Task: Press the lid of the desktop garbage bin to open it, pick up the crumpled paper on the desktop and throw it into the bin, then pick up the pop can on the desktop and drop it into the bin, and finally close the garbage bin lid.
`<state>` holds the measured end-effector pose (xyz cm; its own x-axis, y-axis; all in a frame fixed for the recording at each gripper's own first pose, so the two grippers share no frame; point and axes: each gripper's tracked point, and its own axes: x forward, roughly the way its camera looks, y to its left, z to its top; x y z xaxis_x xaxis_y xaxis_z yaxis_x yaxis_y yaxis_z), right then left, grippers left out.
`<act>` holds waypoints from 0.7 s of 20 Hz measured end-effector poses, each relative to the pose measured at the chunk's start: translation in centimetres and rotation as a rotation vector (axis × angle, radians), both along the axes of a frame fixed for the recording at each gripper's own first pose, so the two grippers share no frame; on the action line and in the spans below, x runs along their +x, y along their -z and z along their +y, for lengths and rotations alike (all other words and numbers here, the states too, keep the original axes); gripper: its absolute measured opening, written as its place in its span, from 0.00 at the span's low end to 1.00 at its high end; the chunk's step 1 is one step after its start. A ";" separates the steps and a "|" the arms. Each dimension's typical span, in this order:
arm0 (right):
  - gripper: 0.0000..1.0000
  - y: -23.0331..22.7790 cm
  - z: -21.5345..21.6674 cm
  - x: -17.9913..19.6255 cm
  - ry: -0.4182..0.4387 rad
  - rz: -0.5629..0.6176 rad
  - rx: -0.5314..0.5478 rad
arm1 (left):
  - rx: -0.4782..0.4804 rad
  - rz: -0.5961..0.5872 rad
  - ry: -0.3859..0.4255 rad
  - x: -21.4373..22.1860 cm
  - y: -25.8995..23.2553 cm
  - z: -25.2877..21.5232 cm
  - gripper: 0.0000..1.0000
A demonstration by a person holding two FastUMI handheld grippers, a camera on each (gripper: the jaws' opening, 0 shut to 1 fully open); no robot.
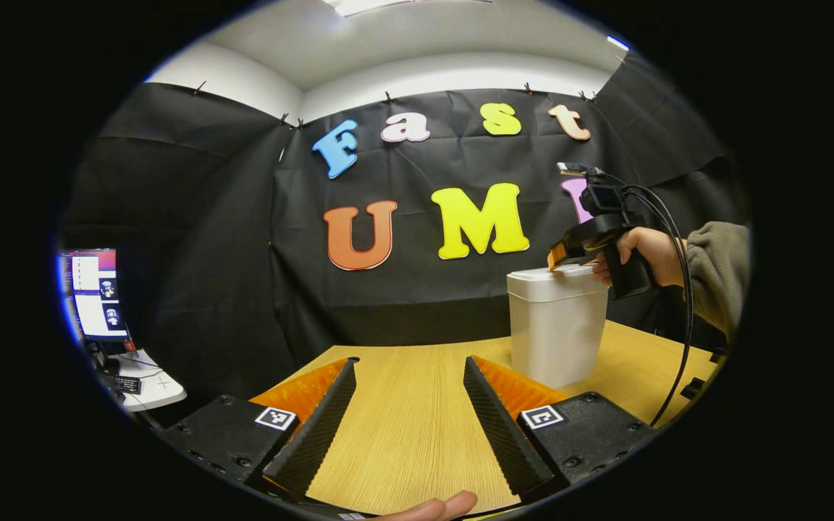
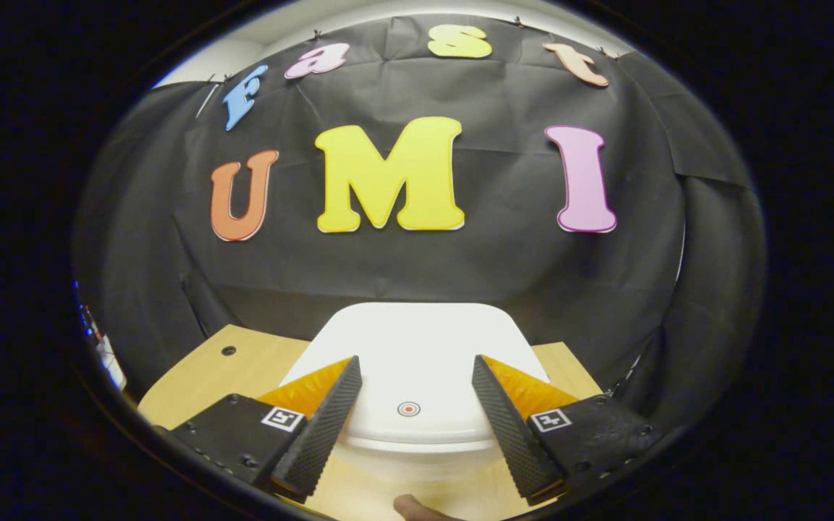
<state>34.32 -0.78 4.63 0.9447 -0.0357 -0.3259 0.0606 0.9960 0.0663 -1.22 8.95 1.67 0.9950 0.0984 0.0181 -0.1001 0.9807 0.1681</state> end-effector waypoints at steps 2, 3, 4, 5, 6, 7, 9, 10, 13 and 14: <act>0.98 0.1 0.0 -0.2 0.021 0.006 -0.027 | -0.002 0.005 0.009 0.1 0.2 -0.2 0.98; 0.98 0.1 0.1 -0.6 0.027 0.006 -0.037 | -0.005 0.006 0.010 0.0 0.2 -0.2 1.00; 0.98 0.1 0.1 -0.8 0.037 0.001 -0.029 | -0.007 0.010 0.009 0.2 0.4 0.0 1.00; 0.99 0.2 0.0 -1.1 0.046 -0.019 -0.020 | -0.009 0.014 0.004 0.2 0.5 0.2 1.00; 0.99 0.4 0.1 -1.2 0.050 -0.033 -0.013 | -0.012 0.020 -0.002 0.4 0.7 0.4 1.00; 0.99 0.8 0.2 -1.3 0.050 -0.053 -0.025 | -0.015 0.024 -0.009 0.5 0.8 0.6 1.00; 0.99 1.1 0.2 -1.5 0.062 -0.106 -0.056 | -0.021 0.024 -0.027 0.3 0.7 1.1 1.00; 0.99 1.1 0.2 -1.5 0.068 -0.140 -0.058 | -0.020 0.019 -0.029 0.2 0.5 1.1 1.00; 1.00 1.4 0.2 -1.5 0.079 -0.190 -0.035 | -0.016 -0.001 -0.028 0.0 0.0 1.0 1.00; 1.00 1.2 0.2 -1.4 0.079 -0.206 -0.041 | -0.016 -0.006 -0.025 -0.1 -0.1 1.0 1.00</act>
